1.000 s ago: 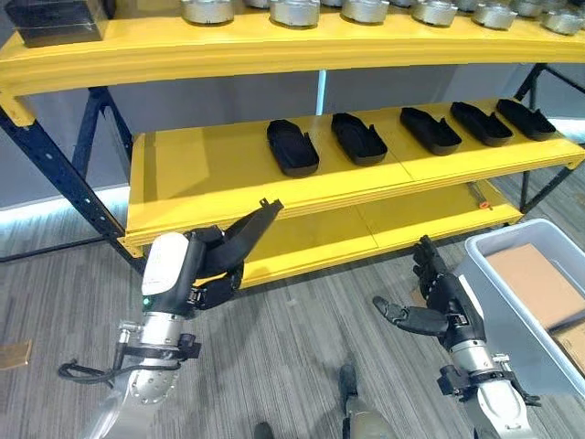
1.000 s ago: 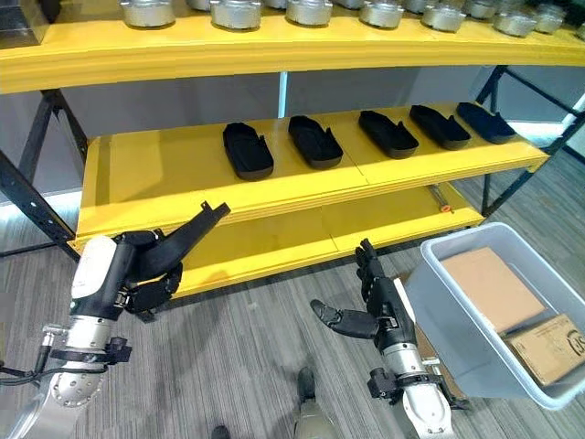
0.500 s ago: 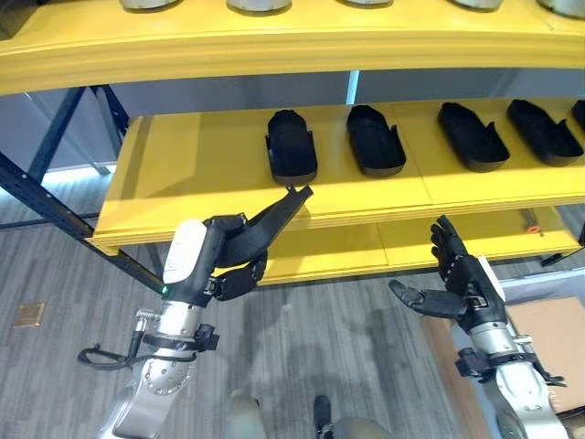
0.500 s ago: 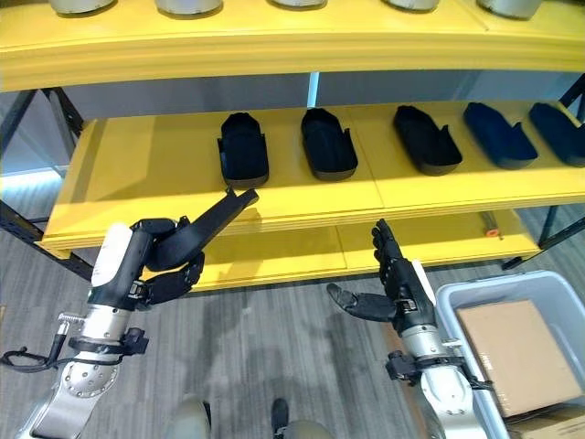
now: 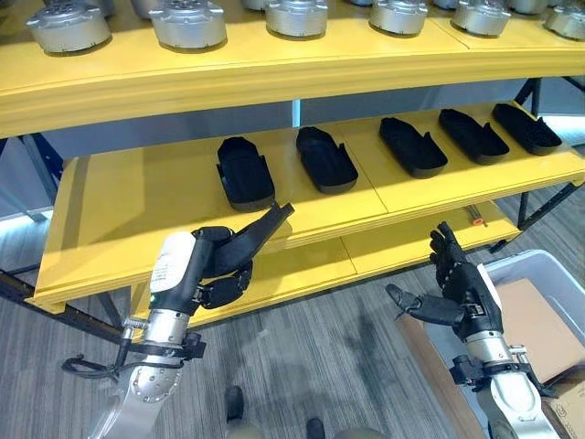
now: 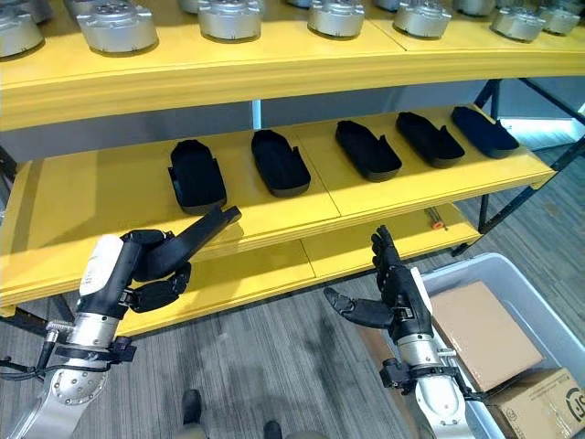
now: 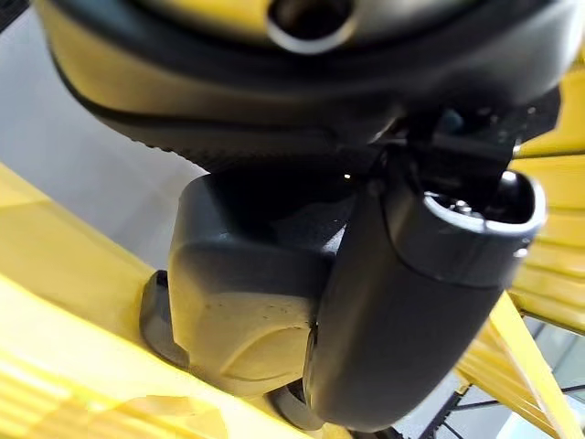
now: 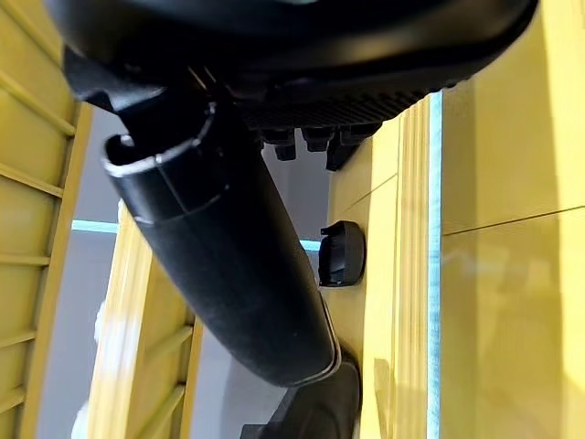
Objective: Move parts from the plastic box to the shelf.
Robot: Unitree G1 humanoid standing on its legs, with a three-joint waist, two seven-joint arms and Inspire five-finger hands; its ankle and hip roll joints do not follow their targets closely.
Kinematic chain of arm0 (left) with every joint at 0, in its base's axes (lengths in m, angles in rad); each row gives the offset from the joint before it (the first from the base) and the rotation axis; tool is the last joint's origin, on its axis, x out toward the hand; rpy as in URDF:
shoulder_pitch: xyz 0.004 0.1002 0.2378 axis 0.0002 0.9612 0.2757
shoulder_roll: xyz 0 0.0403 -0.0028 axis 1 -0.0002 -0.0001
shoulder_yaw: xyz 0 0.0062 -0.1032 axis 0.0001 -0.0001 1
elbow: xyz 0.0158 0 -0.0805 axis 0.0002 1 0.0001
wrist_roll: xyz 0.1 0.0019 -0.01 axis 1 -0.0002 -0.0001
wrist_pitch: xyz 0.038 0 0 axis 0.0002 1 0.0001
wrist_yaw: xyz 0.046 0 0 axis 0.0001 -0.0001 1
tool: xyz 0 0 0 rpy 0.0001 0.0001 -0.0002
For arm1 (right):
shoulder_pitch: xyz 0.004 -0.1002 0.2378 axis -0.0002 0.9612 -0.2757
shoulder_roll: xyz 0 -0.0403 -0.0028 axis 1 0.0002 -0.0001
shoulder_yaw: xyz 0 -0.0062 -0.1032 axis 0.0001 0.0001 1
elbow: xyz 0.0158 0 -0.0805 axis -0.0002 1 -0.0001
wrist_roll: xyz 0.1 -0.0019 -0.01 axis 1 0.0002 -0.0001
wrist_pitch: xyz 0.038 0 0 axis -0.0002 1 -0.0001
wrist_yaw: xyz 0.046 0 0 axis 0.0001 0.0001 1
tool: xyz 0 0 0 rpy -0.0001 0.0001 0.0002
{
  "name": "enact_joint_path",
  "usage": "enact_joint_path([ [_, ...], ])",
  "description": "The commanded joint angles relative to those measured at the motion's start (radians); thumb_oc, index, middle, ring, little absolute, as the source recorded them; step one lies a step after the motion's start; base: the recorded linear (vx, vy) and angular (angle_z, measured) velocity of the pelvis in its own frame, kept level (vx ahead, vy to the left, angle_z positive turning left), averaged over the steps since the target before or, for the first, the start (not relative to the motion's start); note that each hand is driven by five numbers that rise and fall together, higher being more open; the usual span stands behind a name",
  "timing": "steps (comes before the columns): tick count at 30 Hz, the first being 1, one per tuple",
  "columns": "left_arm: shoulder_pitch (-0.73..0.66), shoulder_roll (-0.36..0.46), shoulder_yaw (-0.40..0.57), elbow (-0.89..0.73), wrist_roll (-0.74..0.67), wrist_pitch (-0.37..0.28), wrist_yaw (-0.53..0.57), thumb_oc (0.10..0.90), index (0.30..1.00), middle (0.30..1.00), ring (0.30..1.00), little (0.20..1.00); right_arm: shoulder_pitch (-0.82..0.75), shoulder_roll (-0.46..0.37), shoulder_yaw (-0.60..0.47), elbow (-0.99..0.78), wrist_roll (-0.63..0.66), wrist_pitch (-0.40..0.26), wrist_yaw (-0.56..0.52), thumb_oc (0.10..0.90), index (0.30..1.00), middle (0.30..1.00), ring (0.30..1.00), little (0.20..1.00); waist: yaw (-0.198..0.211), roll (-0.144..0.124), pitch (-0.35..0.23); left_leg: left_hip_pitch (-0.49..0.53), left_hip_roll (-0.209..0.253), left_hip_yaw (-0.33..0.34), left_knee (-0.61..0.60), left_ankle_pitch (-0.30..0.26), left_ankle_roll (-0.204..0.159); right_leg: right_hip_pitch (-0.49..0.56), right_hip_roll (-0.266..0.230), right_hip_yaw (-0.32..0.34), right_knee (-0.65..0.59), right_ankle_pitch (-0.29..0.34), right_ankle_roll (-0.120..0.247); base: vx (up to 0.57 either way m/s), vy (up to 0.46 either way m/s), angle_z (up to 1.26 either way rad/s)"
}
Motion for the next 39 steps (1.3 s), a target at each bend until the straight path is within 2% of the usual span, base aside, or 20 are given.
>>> enact_joint_path([
  [1, -0.104, 0.029, 0.089, -0.159, 0.004, -0.083, 0.123, 0.4, 0.3, 0.3, 0.3, 0.3, -0.027, -0.025, -0.052, -0.104, -0.002, -0.087, 0.021, 0.9, 1.0, 1.0, 1.0, 1.0, 0.0, 0.008, -0.049, 0.013, 0.003, 0.053, 0.1, -0.083, -0.008, 0.002, -0.266, 0.042, -0.007, 0.004, 0.19, 0.1, 0.214, 0.05],
  [8, -0.145, 0.052, 0.095, -0.158, 0.01, -0.074, 0.15, 0.4, 0.3, 0.3, 0.3, 0.3, -0.03, -0.021, -0.053, -0.103, -0.014, -0.069, 0.029, 0.9, 1.0, 1.0, 1.0, 1.0, -0.001, -0.026, -0.068, -0.019, -0.039, 0.086, 0.23, -0.187, 0.021, 0.009, -0.345, 0.052, -0.032, 0.04, 0.231, 0.08, 0.173, -0.07],
  [13, -0.13, 0.057, 0.115, -0.187, 0.014, -0.076, 0.152, 0.4, 0.3, 0.3, 0.3, 0.3, -0.026, -0.02, -0.059, -0.104, -0.013, -0.065, 0.032, 0.9, 1.0, 1.0, 1.0, 1.0, 0.007, -0.042, -0.077, -0.023, -0.054, 0.091, 0.243, -0.204, 0.03, 0.012, -0.366, 0.043, -0.034, 0.058, 0.246, 0.03, 0.083, -0.04],
  [18, -0.064, 0.06, 0.181, -0.224, 0.018, -0.075, 0.163, 0.4, 0.3, 0.3, 0.3, 0.3, -0.027, -0.017, -0.066, -0.112, -0.019, -0.06, 0.035, 0.9, 1.0, 1.0, 1.0, 1.0, 0.029, -0.06, -0.087, -0.015, -0.069, 0.089, 0.236, -0.215, 0.043, 0.013, -0.381, 0.027, -0.038, 0.089, 0.261, 0.01, 0.056, 0.05],
  [24, -0.048, 0.063, 0.211, -0.191, 0.037, -0.055, 0.183, 0.4, 0.3, 0.3, 0.3, 0.3, -0.034, -0.016, -0.059, -0.103, -0.023, -0.053, 0.038, 0.9, 1.0, 1.0, 1.0, 1.0, 0.044, -0.075, -0.092, -0.016, -0.072, 0.081, 0.242, -0.218, 0.045, 0.019, -0.383, 0.007, -0.029, 0.078, 0.261, 0.0, 0.017, 0.05],
  [29, -0.113, 0.089, 0.175, -0.136, 0.091, -0.032, 0.192, 0.4, 0.3, 0.3, 0.3, 0.3, -0.045, -0.02, -0.047, -0.096, -0.023, -0.049, 0.042, 0.9, 1.0, 1.0, 1.0, 1.0, 0.042, -0.078, -0.094, -0.025, -0.067, 0.068, 0.248, -0.214, 0.037, 0.022, -0.373, -0.005, -0.018, 0.056, 0.253, 0.0, -0.018, 0.12],
  [30, -0.155, 0.107, 0.145, -0.095, 0.123, -0.016, 0.193, 0.4, 0.3, 0.3, 0.3, 0.3, -0.053, -0.024, -0.042, -0.094, -0.012, -0.049, 0.047, 0.9, 1.0, 1.0, 1.0, 1.0, 0.039, -0.076, -0.092, -0.039, -0.059, 0.06, 0.263, -0.212, 0.031, 0.019, -0.363, -0.007, -0.005, 0.03, 0.244, -0.03, -0.07, 0.09],
  [31, -0.2, 0.129, 0.112, -0.056, 0.159, 0.005, 0.187, 0.4, 0.3, 0.3, 0.3, 0.3, -0.072, -0.033, -0.037, -0.091, -0.011, -0.049, 0.049, 0.9, 1.0, 1.0, 1.0, 1.0, 0.038, -0.071, -0.081, -0.058, -0.049, 0.043, 0.287, -0.212, 0.02, 0.009, -0.346, -0.011, 0.022, -0.001, 0.235, -0.04, -0.083, 0.12],
  [35, -0.284, 0.159, 0.077, 0.009, 0.237, 0.042, 0.203, 0.4, 0.3, 0.3, 0.3, 0.3, -0.104, -0.044, -0.035, -0.086, -0.007, -0.05, 0.047, 0.9, 1.0, 1.0, 1.0, 1.0, 0.034, -0.058, -0.051, -0.114, -0.04, 0.004, 0.347, -0.214, 0.003, -0.026, -0.321, -0.012, 0.088, -0.047, 0.218, -0.08, -0.068, 0.19],
  [39, -0.378, 0.179, 0.038, 0.072, 0.272, 0.071, 0.208, 0.4, 0.3, 0.3, 0.3, 0.3, -0.134, -0.05, -0.02, -0.086, -0.003, -0.053, 0.046, 0.9, 1.0, 1.0, 1.0, 1.0, 0.021, -0.039, -0.033, -0.154, -0.037, -0.024, 0.377, -0.213, -0.009, -0.081, -0.305, -0.006, 0.151, -0.072, 0.209, -0.09, -0.034, 0.12],
])
